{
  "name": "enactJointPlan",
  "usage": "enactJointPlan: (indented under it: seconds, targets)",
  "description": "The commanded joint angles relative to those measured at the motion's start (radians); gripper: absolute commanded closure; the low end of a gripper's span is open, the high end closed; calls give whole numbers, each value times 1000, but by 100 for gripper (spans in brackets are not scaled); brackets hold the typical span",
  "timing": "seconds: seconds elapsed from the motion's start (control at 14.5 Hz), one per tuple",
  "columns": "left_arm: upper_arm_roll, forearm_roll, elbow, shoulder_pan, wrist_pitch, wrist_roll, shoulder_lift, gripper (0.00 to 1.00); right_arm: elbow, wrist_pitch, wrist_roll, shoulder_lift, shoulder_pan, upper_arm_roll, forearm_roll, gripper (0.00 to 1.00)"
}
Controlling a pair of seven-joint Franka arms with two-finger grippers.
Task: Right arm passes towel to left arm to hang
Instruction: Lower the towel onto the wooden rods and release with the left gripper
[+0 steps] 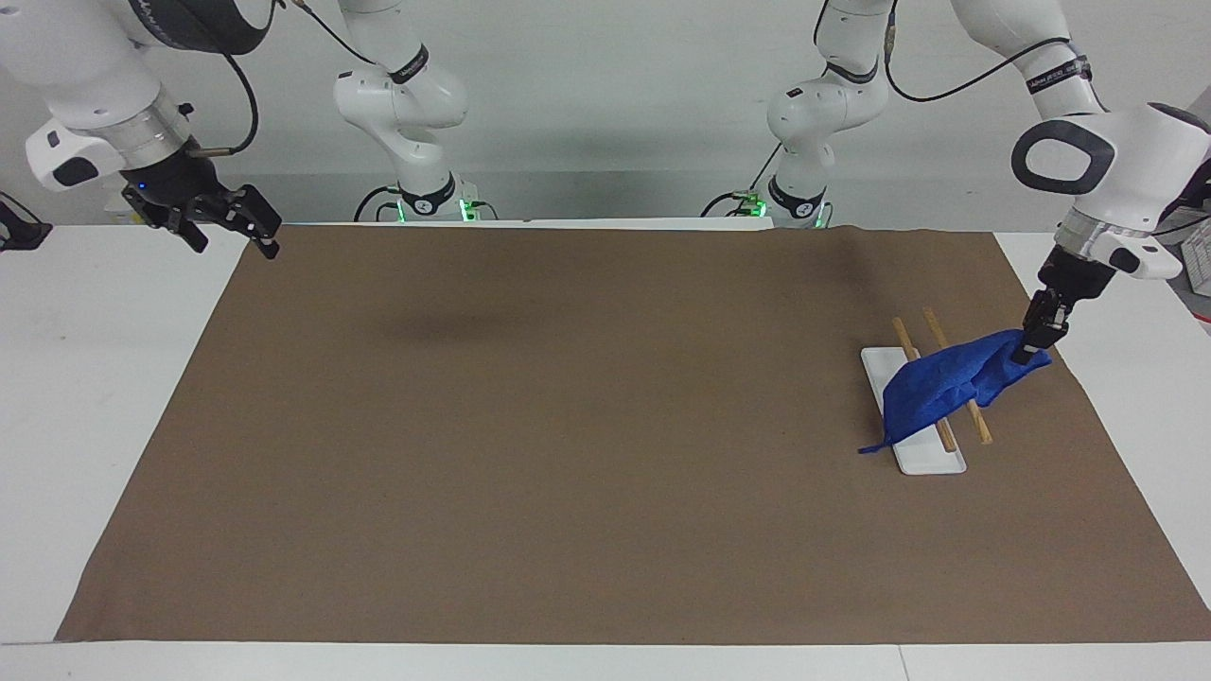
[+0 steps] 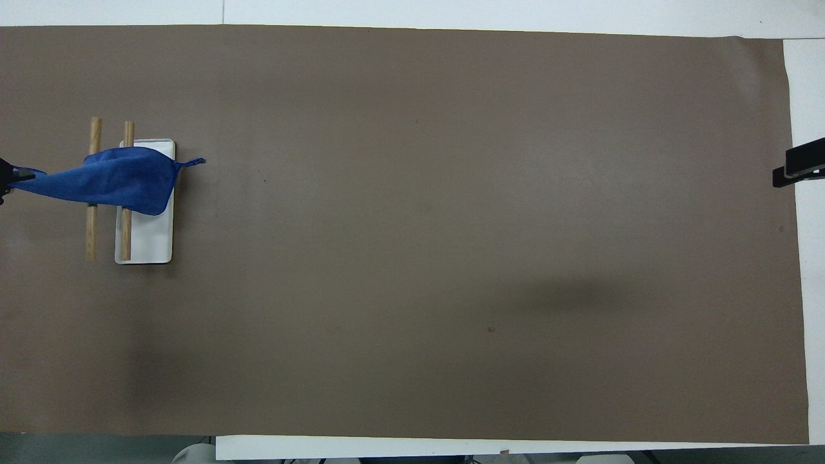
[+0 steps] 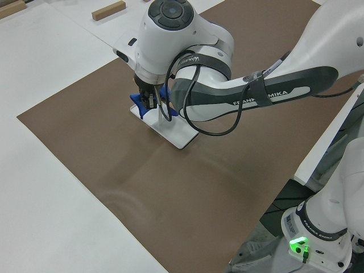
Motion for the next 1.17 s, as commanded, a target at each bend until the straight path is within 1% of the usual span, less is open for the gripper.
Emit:
enactJointPlan:
  seconds: [0.0,0.07,0.14,0.28,0.34,0.41,0.55,0.76,0.83,0.97,1.03,1.1]
  targets:
    - [-6,21,-23,16,-10,13,-25,58,-5,-13,-19,-9,-3,3,1,0]
    - [-6,25,-15,16,-10,10,-22,12,-8,-13,-19,-10,-3,3,2,0]
    - [-6,28,-5,16,-10,10,-19,0,-16,-11,-19,-16,-5,3,2,0]
    - [-6,74,26,15,-13,13,-10,0,-19,-13,-19,-18,-5,3,2,0]
    - [-6,114,57,13,-28,13,4,0,-19,-13,-19,-18,-5,3,1,0]
    - [-7,152,106,8,-69,13,21,0,-20,-13,-19,-18,-5,3,1,0]
    - [-7,211,217,1,-193,13,51,0,-20,-11,-19,-18,-8,3,2,0]
    - [-18,306,346,-19,-359,17,59,0,-20,-11,-19,-20,-17,1,2,0]
    - [-16,338,382,-63,-413,17,59,0,-20,-11,-17,-18,-17,3,1,0]
    - [-18,378,439,-116,-534,32,59,0,-20,-10,-19,-18,-11,3,2,0]
    - [-18,380,480,-143,-615,77,58,0,-20,-4,-16,-20,-5,3,2,0]
    - [-18,383,523,-171,-714,163,59,0,-19,2,-17,-18,-6,3,2,0]
